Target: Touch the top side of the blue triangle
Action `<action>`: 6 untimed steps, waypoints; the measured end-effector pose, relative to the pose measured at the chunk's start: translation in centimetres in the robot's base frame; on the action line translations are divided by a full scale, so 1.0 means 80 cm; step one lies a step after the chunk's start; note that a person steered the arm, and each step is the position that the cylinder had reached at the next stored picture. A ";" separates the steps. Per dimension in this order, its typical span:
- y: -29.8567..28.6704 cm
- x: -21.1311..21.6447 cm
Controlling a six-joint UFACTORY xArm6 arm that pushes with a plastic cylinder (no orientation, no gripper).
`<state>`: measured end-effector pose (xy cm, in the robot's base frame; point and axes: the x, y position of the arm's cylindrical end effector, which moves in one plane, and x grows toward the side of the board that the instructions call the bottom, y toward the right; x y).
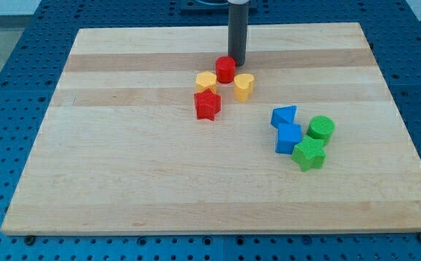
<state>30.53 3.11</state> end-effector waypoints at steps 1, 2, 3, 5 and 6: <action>0.000 0.005; 0.021 -0.008; 0.075 -0.016; 0.121 0.048; 0.120 0.083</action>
<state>37.14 12.67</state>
